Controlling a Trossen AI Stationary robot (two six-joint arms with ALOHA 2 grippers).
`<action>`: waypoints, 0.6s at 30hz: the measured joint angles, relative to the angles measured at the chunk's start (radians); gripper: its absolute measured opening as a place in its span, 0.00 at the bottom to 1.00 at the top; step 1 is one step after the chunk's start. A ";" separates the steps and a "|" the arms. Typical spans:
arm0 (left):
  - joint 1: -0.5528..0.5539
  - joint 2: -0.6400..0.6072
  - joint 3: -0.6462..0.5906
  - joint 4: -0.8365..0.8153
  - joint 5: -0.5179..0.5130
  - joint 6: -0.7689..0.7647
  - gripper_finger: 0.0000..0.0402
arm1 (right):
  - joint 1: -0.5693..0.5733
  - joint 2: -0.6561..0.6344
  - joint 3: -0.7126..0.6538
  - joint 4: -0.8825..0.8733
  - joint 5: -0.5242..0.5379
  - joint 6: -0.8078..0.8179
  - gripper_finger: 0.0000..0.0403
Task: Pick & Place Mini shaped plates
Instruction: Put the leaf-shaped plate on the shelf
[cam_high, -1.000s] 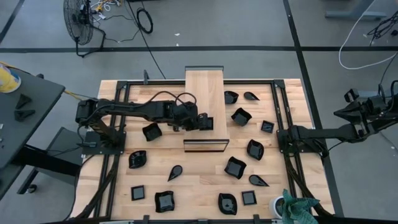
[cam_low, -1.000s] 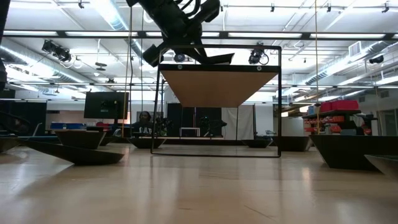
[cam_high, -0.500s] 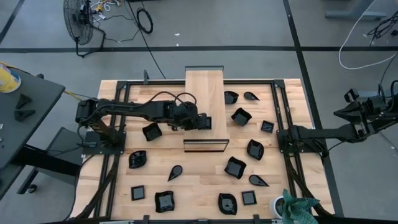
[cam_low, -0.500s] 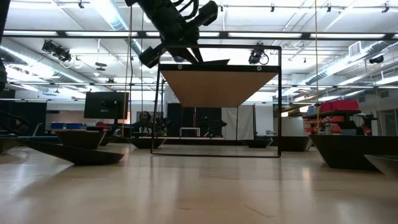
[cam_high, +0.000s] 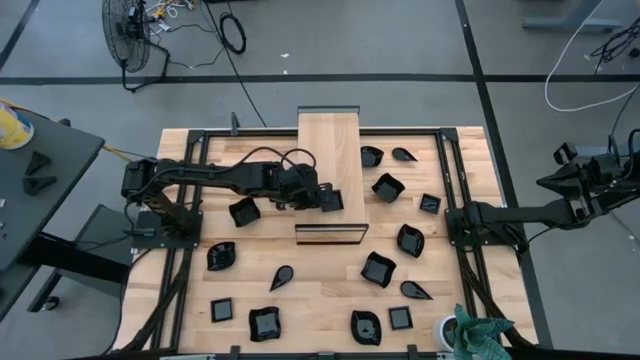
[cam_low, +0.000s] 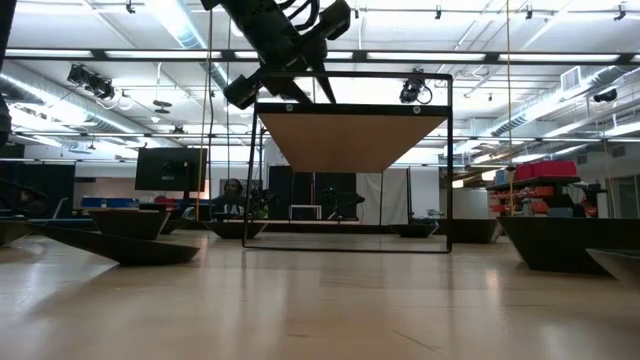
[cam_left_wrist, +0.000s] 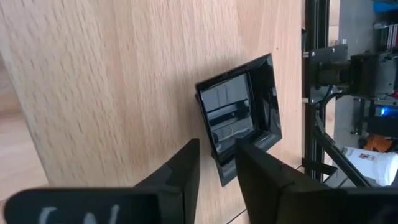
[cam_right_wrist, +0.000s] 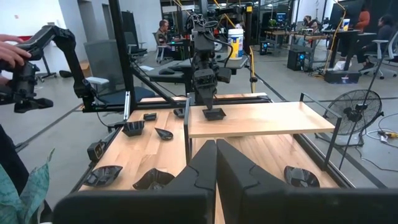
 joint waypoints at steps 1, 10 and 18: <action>0.000 0.000 0.000 0.000 0.000 0.013 0.28 | 0.000 0.000 0.000 0.000 0.000 0.000 0.03; 0.002 -0.044 0.000 -0.020 -0.006 0.061 0.33 | 0.000 0.000 0.000 0.000 0.000 0.000 0.03; 0.002 -0.120 0.000 -0.156 -0.096 0.082 0.34 | 0.000 0.000 0.000 0.000 0.000 0.000 0.03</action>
